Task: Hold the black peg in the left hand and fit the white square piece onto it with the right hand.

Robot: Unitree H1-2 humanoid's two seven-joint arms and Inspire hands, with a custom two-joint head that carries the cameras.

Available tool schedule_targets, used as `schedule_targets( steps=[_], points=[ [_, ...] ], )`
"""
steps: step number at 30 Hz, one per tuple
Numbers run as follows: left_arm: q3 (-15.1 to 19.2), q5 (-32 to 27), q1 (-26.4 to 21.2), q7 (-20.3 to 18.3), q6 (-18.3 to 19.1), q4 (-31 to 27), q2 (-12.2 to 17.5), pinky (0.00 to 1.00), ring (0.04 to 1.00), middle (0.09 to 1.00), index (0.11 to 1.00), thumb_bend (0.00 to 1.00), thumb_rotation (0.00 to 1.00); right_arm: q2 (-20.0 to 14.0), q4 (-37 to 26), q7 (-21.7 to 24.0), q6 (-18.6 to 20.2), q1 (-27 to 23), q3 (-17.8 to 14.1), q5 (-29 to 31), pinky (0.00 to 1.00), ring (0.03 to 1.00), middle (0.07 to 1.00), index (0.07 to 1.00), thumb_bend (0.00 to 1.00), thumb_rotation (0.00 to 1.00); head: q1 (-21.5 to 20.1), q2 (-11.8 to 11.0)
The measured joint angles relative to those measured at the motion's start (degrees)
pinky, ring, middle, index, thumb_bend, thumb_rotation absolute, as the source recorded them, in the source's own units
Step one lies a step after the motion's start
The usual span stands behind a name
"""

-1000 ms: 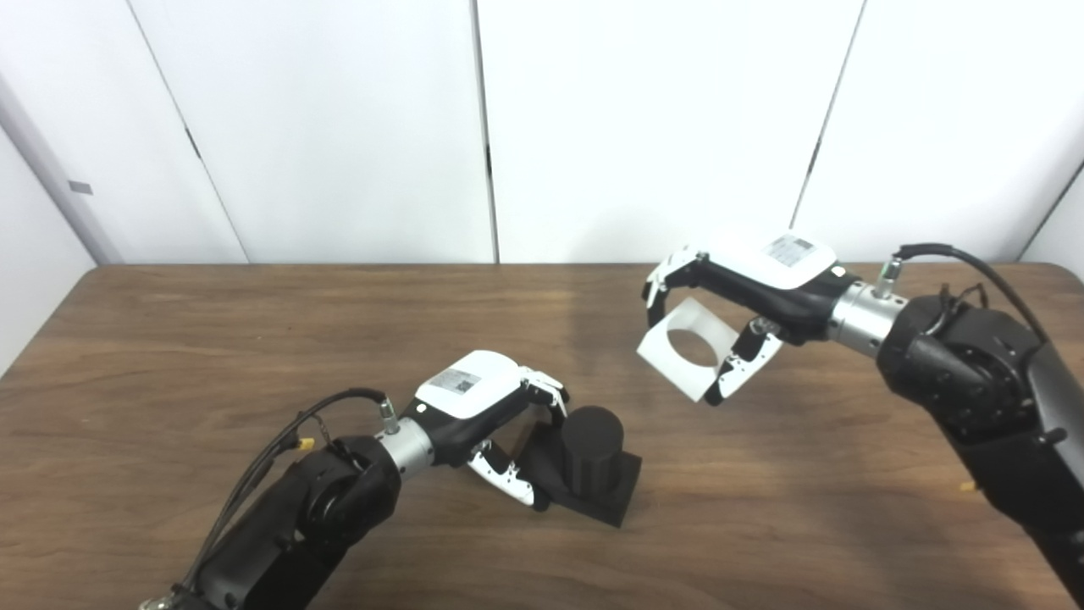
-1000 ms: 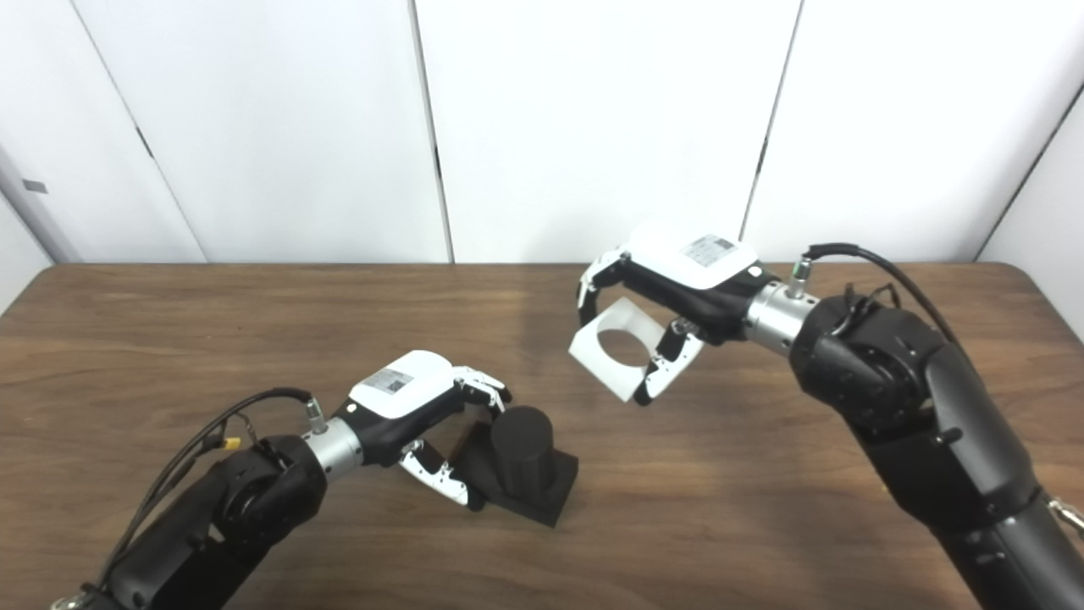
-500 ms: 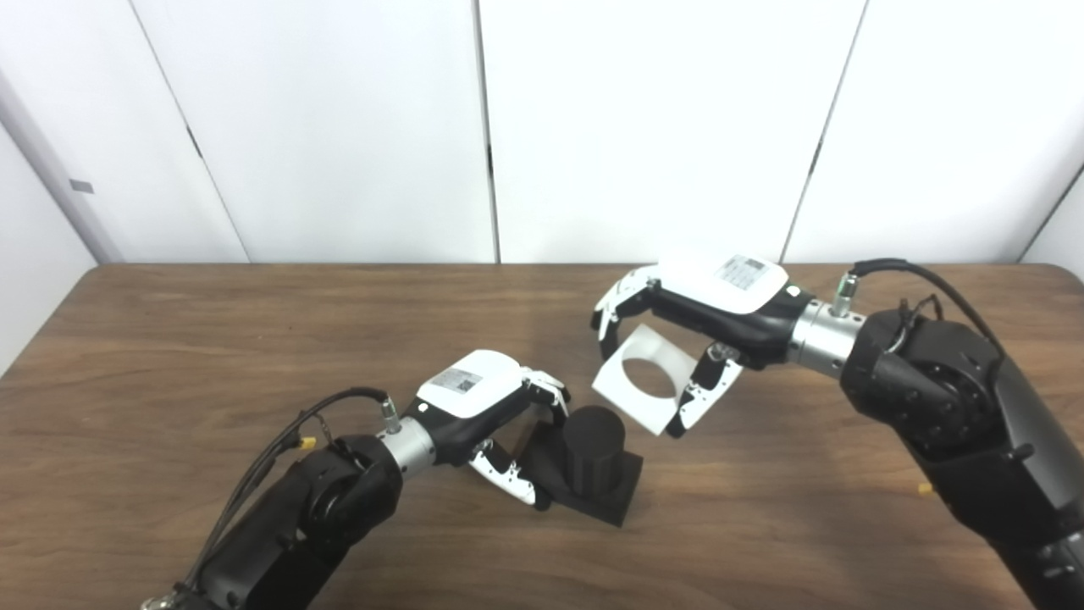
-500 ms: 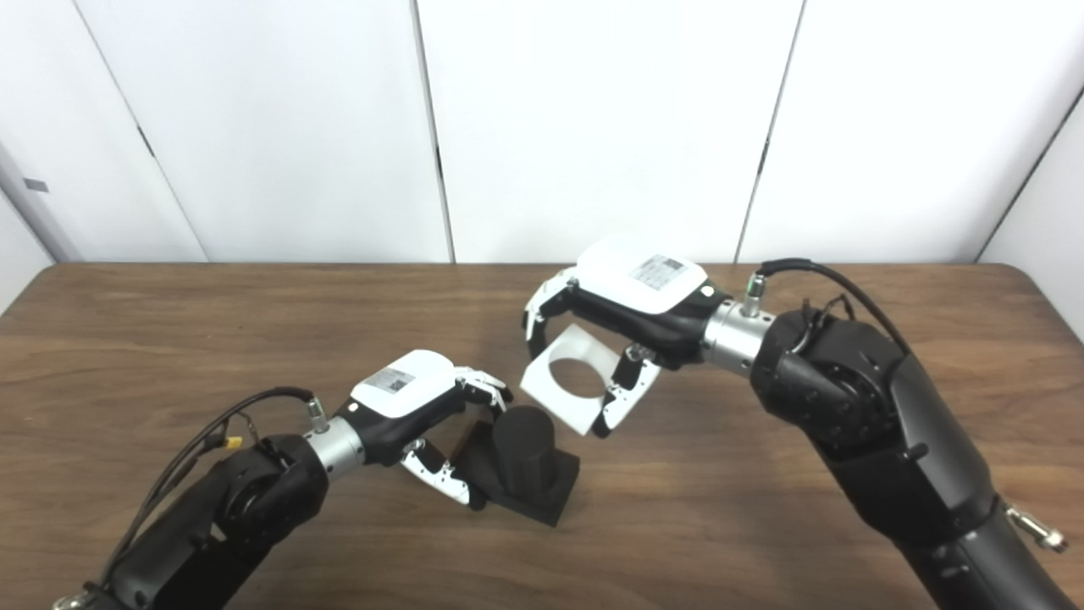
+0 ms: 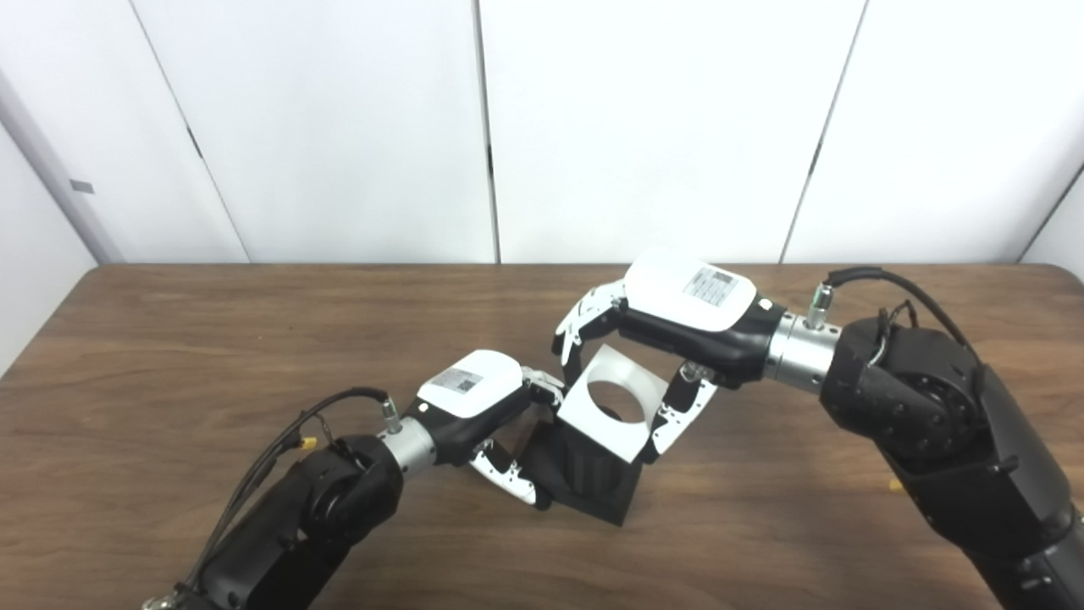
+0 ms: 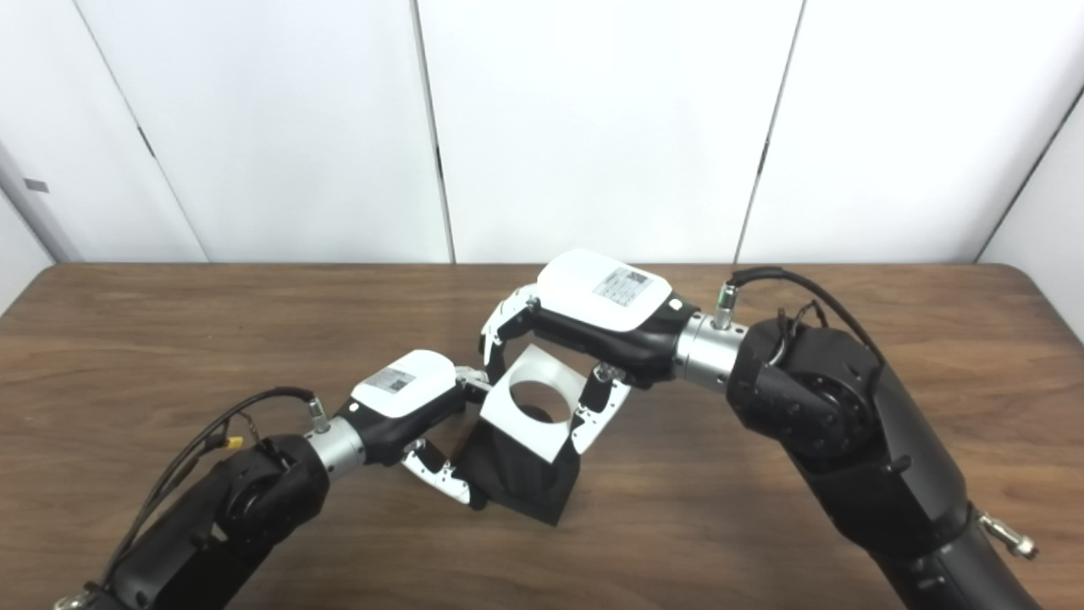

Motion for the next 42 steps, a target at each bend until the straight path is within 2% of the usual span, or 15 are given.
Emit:
schedule_targets(
  steps=[14, 33, 42],
  points=[
    [-0.03, 0.06, 0.01, 0.0, 0.53, -0.24, -0.07, 0.64, 0.802, 0.803, 0.487, 0.52, 0.07, 1.49, 1.36, -0.02, -0.29, 0.83, 1.75, -1.62, 0.65, 0.743, 0.72, 0.478, 0.52, 0.13, 0.44, 0.44],
    [-0.12, 0.16, 0.29, -0.25, 1.44, -1.03, -0.08, 0.65, 0.81, 0.808, 0.486, 0.52, 0.07, 2.71, 7.69, -1.11, -1.43, 1.28, 2.94, -2.85, 0.68, 0.758, 0.73, 0.478, 0.52, 0.13, 0.44, 0.88],
    [-0.14, 0.27, 0.39, -0.26, 1.77, -1.27, -0.07, 0.65, 0.815, 0.81, 0.487, 0.52, 0.07, 3.89, 11.96, -2.4, -2.89, 1.33, 4.91, -5.23, 0.67, 0.755, 0.729, 0.479, 0.52, 0.13, 0.62, 1.05]
  ],
)
